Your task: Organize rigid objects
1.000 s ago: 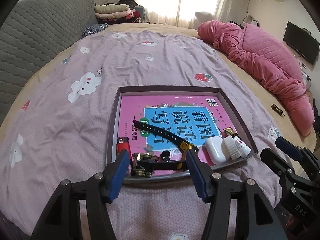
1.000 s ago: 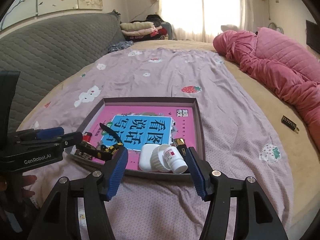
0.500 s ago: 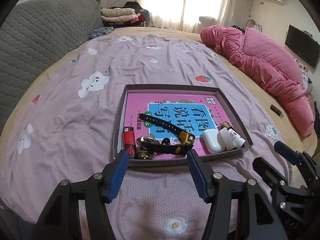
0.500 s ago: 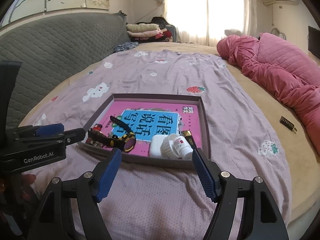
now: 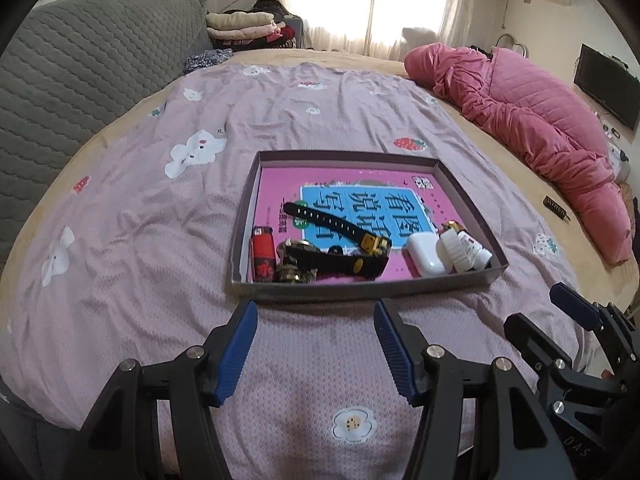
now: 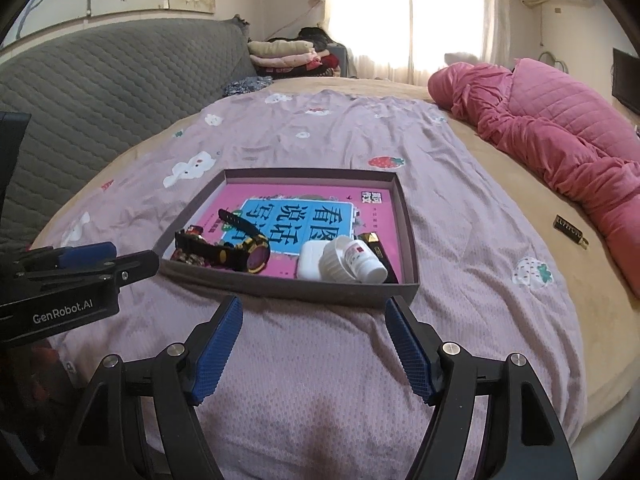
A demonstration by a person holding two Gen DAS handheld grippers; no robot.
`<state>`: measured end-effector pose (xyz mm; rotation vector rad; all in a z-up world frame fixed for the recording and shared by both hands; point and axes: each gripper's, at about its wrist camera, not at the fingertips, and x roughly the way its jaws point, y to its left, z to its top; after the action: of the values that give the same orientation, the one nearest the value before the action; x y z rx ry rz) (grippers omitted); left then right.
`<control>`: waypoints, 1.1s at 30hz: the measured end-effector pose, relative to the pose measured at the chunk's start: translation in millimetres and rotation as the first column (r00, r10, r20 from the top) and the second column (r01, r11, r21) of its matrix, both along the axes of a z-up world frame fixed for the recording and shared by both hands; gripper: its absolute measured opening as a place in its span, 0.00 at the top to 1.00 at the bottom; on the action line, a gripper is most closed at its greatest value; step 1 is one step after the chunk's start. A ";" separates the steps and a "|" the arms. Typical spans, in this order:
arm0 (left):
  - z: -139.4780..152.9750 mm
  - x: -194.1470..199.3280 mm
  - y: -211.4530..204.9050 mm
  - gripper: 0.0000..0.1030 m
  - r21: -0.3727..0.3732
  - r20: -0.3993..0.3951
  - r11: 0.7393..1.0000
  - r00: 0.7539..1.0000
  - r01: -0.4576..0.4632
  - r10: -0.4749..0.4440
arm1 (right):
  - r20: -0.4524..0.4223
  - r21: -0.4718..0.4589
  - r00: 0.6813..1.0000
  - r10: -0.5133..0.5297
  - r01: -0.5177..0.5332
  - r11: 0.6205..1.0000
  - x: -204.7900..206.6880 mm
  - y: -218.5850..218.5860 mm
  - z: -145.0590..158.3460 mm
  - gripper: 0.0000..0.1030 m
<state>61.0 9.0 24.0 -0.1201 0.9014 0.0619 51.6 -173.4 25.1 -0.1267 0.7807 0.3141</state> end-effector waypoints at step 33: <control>-39.3 -24.3 -9.3 0.42 -0.003 -0.098 1.000 0.995 -0.028 0.028 | -0.059 -0.022 0.998 -0.024 0.023 0.999 -22.1 -4.2 -35.0 0.27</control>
<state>36.7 -0.3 -15.2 -0.1349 0.9976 0.0927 29.5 -177.6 -9.8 -0.1289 0.8436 0.2879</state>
